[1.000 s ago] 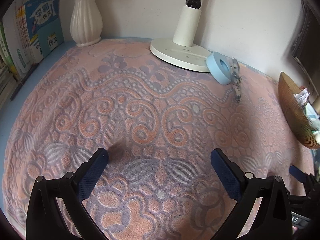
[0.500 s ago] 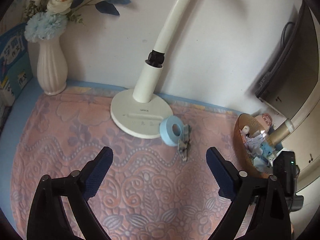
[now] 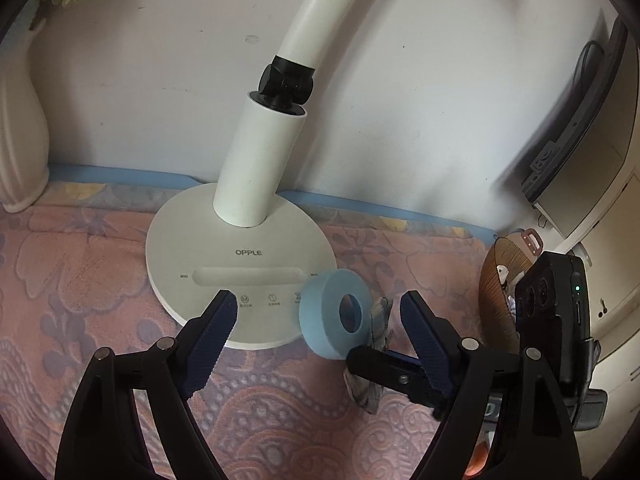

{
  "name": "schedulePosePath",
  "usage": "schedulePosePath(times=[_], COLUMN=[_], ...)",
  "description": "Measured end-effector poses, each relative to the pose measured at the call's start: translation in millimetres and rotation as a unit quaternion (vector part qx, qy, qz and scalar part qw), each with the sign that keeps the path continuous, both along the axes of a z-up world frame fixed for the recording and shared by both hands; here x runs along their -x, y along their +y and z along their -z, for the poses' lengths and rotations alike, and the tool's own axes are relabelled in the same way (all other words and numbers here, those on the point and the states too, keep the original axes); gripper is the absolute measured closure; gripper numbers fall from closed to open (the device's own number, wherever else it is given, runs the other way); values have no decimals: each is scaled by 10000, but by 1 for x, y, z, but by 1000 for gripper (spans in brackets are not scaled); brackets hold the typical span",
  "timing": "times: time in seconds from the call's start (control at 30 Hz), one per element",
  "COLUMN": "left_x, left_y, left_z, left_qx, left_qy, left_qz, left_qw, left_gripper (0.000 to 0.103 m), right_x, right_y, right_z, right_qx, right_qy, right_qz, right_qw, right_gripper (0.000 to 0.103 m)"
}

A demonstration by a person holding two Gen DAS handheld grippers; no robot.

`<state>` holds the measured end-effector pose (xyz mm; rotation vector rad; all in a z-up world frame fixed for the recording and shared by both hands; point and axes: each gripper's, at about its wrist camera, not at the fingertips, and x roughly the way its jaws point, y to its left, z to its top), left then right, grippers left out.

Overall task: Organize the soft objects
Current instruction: 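Grasp the blue tape roll with left tool while right tool grasps checked bow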

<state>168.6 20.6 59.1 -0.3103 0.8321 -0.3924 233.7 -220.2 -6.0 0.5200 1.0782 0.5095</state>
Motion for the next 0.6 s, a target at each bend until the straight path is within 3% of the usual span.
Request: schedulePosePath(times=[0.1,0.2,0.3,0.4,0.47,0.5,0.6], left_x=[-2,-2,-2,-7,-7,-7,-2], left_y=[-2,-14,-31,-55,-67,-72,-76], left_z=[4,6,10,22,26,26,24], left_qx=[-97,-343,-784,-1341,-1786,-1943,-2050], left_qy=[-6,-70,-131,-42,-192,-266,-355], left_qz=[73,184,352,406,344,324,226], left_qw=[9999,9992,9962,9901,9831,9800,9779], left_gripper=[24,24,43,46,60,80,85], right_x=[3,19,36,48,51,53,58], right_y=[10,-5,-30,-53,-61,-62,-57], right_z=[1,-2,-5,-5,0,4,8], right_qx=[452,732,1074,1491,1516,1465,1628], right_qy=[-207,-295,-473,-832,-995,-1108,-1315], right_qz=[-116,9,267,579,587,540,427], right_qw=[9987,9969,9927,9836,9817,9815,9769], right_gripper=[79,81,81,81,81,81,81])
